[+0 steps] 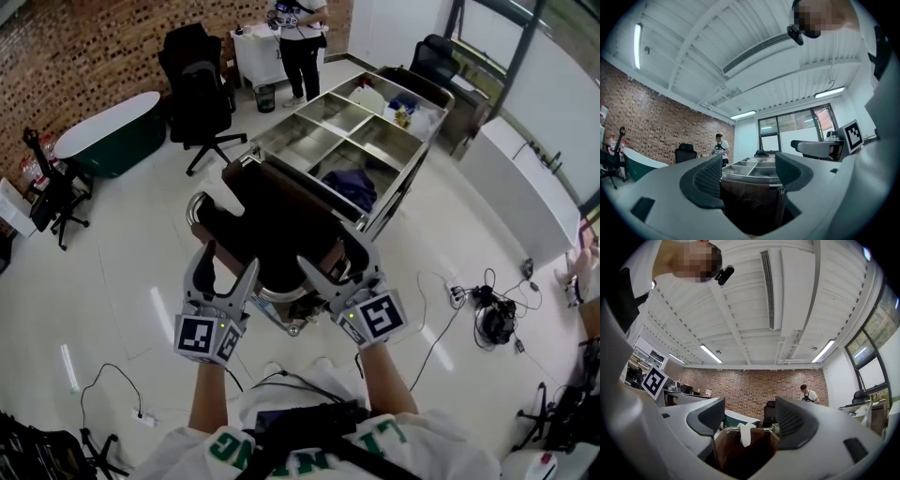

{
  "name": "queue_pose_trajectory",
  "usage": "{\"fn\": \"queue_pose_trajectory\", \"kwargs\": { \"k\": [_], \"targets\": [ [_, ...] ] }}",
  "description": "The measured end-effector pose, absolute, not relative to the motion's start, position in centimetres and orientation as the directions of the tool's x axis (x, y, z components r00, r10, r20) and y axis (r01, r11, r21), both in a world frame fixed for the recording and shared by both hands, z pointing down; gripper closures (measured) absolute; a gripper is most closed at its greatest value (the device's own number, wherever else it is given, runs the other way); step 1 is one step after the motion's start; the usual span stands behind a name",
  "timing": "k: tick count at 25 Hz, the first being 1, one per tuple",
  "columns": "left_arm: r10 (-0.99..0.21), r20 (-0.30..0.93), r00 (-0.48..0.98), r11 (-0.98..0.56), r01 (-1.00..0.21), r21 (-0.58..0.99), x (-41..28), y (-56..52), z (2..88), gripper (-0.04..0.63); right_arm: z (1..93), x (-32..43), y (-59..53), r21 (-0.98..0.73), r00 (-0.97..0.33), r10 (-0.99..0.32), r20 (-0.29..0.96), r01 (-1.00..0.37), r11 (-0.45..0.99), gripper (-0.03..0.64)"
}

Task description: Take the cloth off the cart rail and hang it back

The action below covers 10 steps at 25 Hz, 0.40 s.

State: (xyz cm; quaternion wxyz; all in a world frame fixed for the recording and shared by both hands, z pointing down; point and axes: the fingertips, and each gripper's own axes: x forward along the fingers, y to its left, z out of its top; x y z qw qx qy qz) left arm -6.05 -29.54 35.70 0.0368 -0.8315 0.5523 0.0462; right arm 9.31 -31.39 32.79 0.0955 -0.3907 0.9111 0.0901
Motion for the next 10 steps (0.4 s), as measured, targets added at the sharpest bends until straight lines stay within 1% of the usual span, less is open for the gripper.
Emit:
{"fn": "queue_pose_trajectory", "kwargs": {
  "k": [5,10],
  "targets": [
    [-0.915,-0.118,0.386,-0.388,-0.922,-0.011,-6.21,-29.28,35.37,0.242,32.67,9.13,-31.08,0.093,-0.677,-0.693,-0.248,-0.729,0.679,0.258],
    [-0.916,-0.111,0.386,-0.388,-0.922,-0.006,-6.23,-29.3,35.63,0.244,32.8,8.51,-30.7,0.061,-0.689,-0.688,-0.229,-0.715,0.696,0.258]
  ]
}}
